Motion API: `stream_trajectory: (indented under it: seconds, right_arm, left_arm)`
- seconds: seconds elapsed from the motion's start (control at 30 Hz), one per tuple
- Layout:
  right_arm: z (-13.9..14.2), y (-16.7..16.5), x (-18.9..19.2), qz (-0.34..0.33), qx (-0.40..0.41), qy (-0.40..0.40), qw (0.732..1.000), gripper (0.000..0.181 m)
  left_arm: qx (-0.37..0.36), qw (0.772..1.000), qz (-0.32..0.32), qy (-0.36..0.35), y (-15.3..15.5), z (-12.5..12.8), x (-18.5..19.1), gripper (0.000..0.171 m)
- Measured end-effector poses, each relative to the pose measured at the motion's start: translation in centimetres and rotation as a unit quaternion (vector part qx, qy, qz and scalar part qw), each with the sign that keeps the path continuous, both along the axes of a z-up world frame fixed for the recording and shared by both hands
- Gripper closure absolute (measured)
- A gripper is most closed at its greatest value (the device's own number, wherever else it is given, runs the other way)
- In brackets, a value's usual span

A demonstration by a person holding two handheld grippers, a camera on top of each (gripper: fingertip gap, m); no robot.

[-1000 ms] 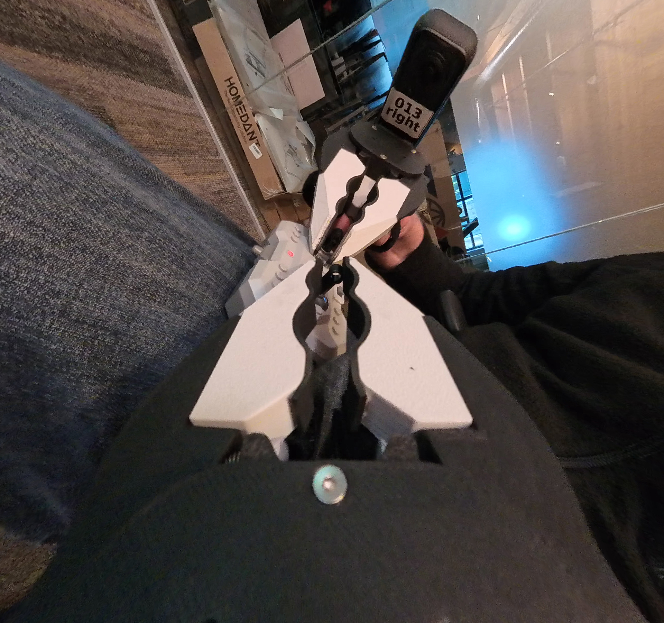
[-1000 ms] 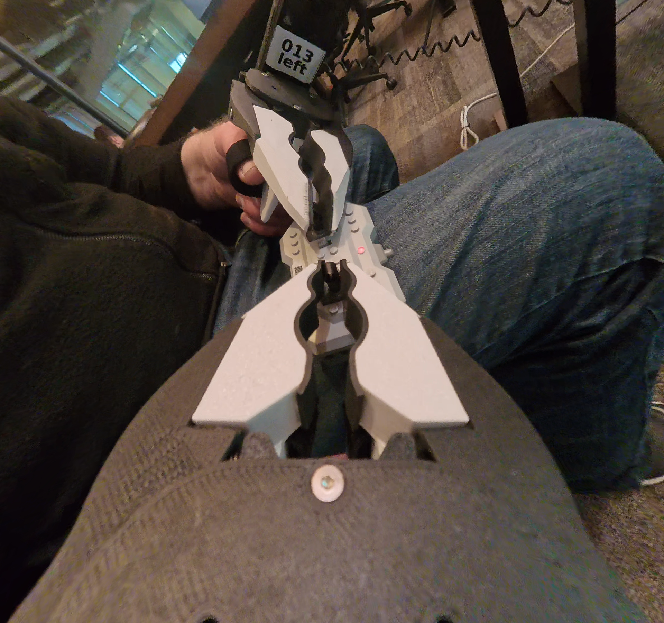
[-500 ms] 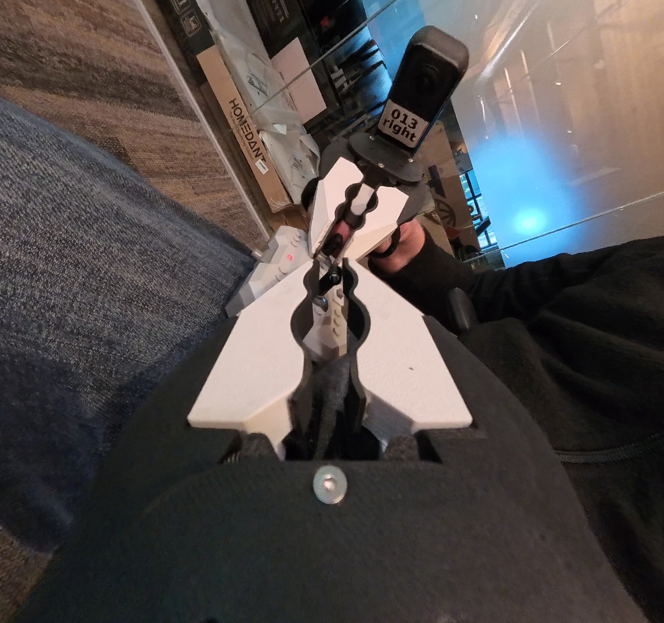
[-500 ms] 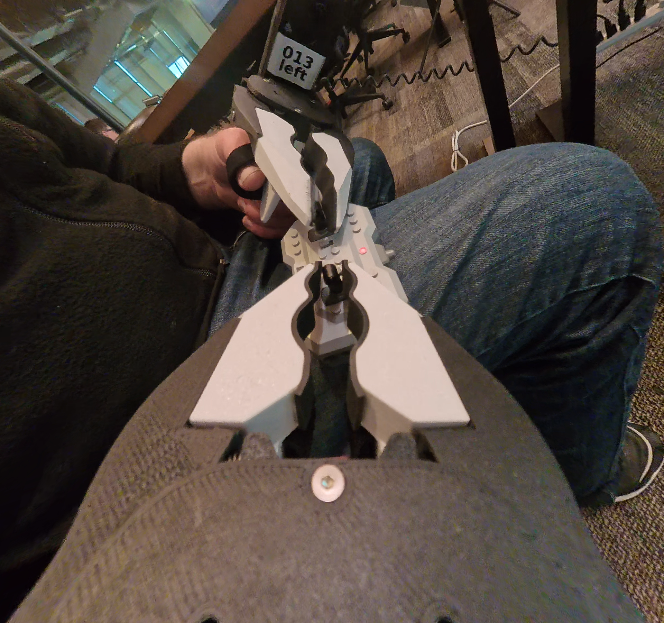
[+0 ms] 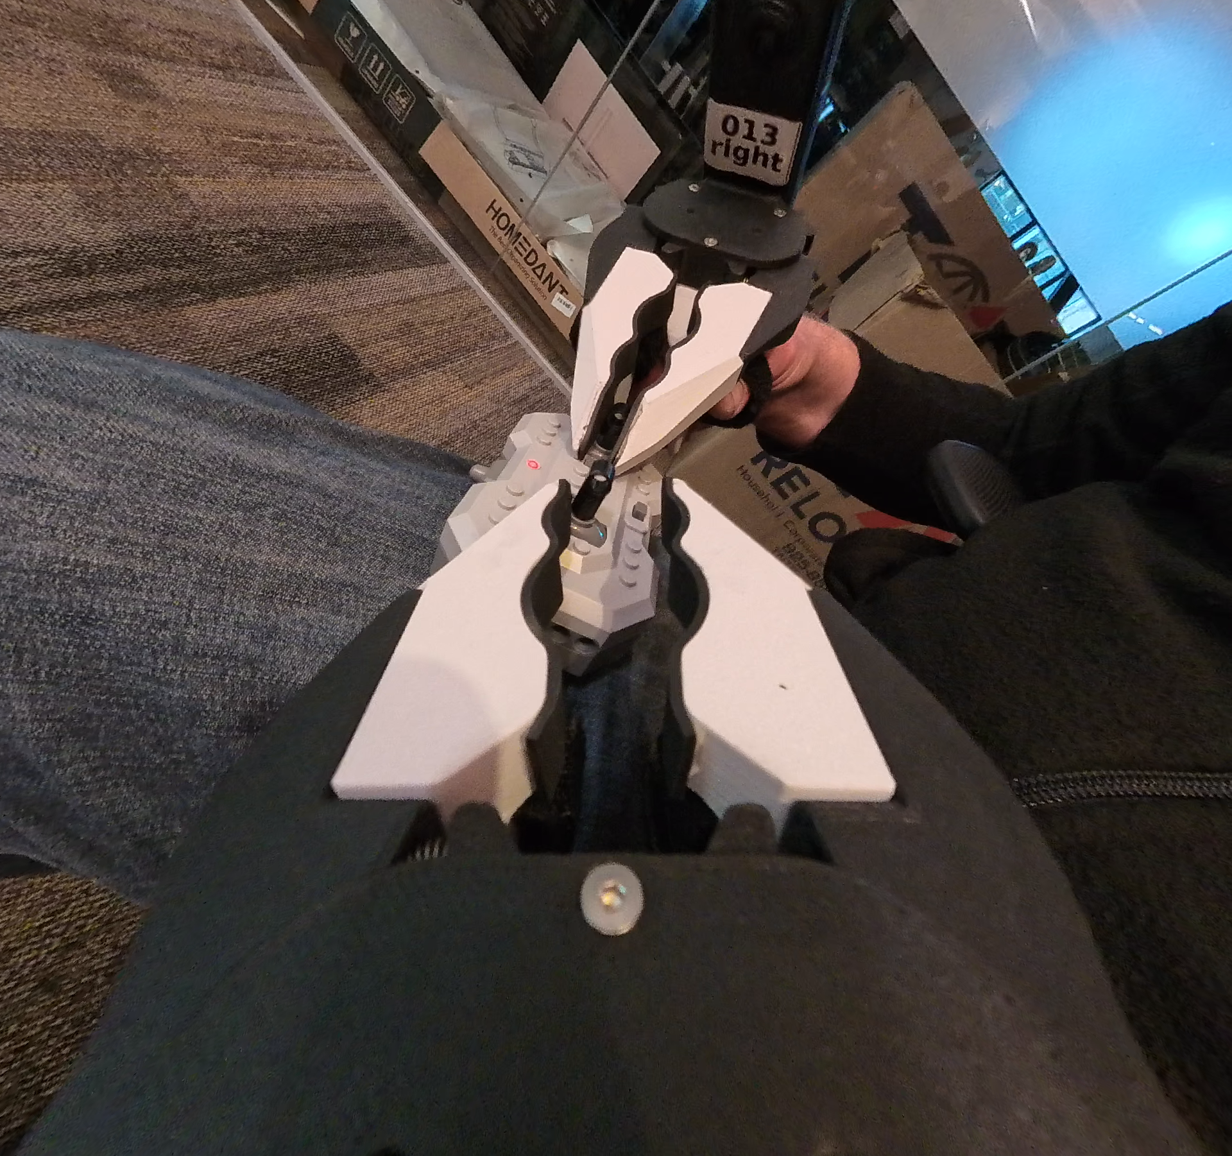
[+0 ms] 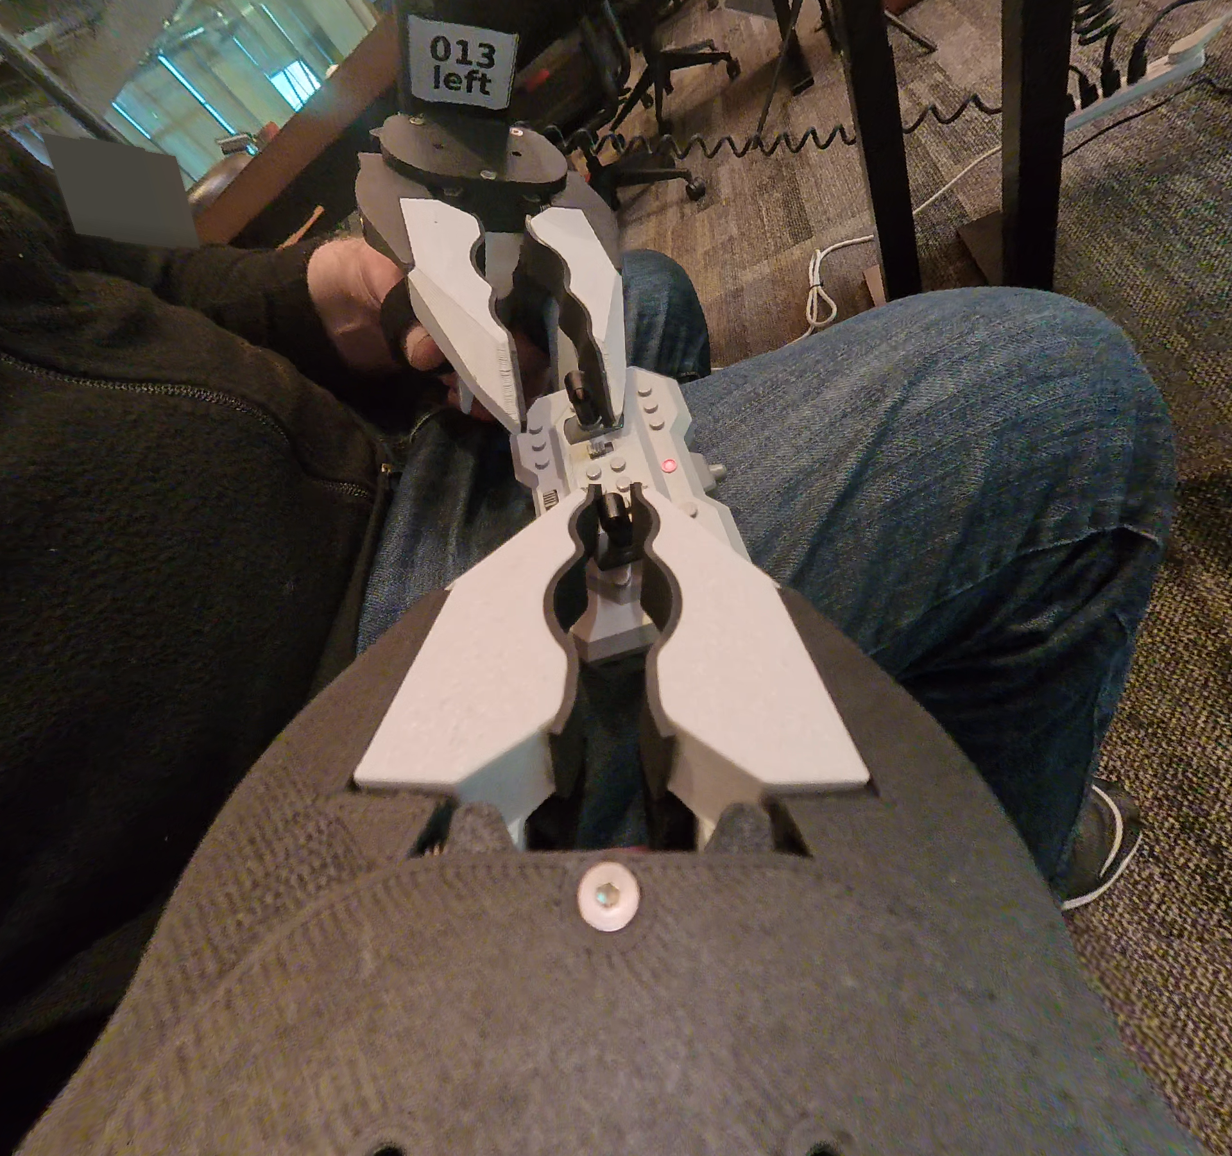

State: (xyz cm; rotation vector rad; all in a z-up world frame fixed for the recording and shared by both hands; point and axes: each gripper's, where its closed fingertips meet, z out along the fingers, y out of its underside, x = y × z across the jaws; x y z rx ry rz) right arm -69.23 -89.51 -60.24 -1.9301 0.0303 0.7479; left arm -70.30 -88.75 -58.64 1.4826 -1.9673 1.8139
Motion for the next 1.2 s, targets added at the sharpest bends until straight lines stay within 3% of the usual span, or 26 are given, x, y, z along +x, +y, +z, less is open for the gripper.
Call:
stream_trajectory:
  seconds: [0.23,0.33,0.6,0.8,1.03,1.2]
  right_arm:
    - [0.0,0.0,0.1,0.004,0.004,-0.020,1.000,0.174]
    - [0.0,-0.1,0.0,0.002,0.009,-0.019,1.000,0.174]
    - [-0.3,0.1,0.4,-0.002,-0.008,0.007,1.000,0.176]
    - [-0.7,0.4,1.1,-0.029,-0.038,0.128,0.991,0.176]
    - [-0.6,0.3,1.0,-0.024,-0.035,0.104,0.994,0.176]
    - [-0.1,0.1,0.7,-0.020,0.003,0.054,0.998,0.175]
  left_arm:
    - [0.062,0.998,-0.005,-0.027,0.1,-0.5,0.2,0.149]
    - [0.075,0.997,0.006,-0.024,0.4,-0.8,0.5,0.161]
    - [0.024,0.998,0.024,0.051,0.7,-1.1,1.2,0.163]
    - [-0.049,0.989,0.046,0.129,0.9,-1.5,2.1,0.163]
    - [-0.047,0.990,0.043,0.129,0.8,-1.4,1.9,0.163]
    - [-0.038,0.996,0.025,0.070,0.4,-0.7,1.6,0.161]
